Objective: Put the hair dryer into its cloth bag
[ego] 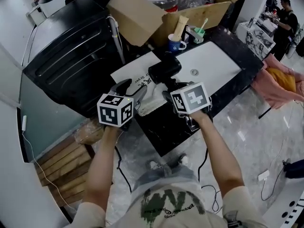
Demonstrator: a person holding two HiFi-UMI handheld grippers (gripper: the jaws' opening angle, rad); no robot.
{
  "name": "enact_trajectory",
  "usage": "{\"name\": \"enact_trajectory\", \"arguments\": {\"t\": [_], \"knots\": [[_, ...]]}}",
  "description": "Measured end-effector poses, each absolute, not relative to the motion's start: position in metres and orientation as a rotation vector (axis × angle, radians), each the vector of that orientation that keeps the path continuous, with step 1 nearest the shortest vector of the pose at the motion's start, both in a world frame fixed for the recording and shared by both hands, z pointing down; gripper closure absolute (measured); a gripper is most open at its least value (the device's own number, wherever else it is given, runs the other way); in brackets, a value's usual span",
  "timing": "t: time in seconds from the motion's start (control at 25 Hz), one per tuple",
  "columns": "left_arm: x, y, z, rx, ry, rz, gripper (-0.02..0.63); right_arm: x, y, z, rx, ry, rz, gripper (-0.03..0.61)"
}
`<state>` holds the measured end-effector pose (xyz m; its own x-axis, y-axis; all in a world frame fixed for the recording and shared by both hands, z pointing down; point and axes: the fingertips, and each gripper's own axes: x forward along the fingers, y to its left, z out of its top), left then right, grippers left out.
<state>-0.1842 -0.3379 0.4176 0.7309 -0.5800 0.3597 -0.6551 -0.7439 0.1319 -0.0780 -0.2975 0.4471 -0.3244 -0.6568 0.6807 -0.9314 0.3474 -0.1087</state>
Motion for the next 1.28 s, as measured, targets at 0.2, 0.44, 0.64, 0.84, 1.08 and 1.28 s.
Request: {"name": "enact_trajectory", "arguments": {"t": [0.2, 0.44, 0.64, 0.84, 1.08, 1.28], "knots": [[-0.177, -0.325, 0.428, 2.726, -0.9, 0.512, 0.331, -0.071, -0.277, 0.449, 1.391, -2.071, 0.658, 0.322], [-0.169, -0.308, 0.45, 2.717, -0.845, 0.623, 0.331, -0.059, -0.253, 0.455, 1.41, -2.063, 0.649, 0.322], [-0.157, -0.296, 0.471, 2.709, -0.799, 0.745, 0.331, -0.055, -0.234, 0.459, 1.414, -2.085, 0.661, 0.322], [-0.151, -0.293, 0.487, 2.711, -0.757, 0.872, 0.337, -0.054, -0.22, 0.464, 1.399, -2.098, 0.673, 0.322], [-0.149, -0.296, 0.495, 2.706, -0.754, 0.965, 0.354, -0.053, -0.209, 0.468, 1.383, -2.111, 0.68, 0.322], [-0.145, -0.293, 0.506, 2.697, -0.74, 1.041, 0.364, -0.049, -0.203, 0.474, 1.373, -2.113, 0.684, 0.322]]}}
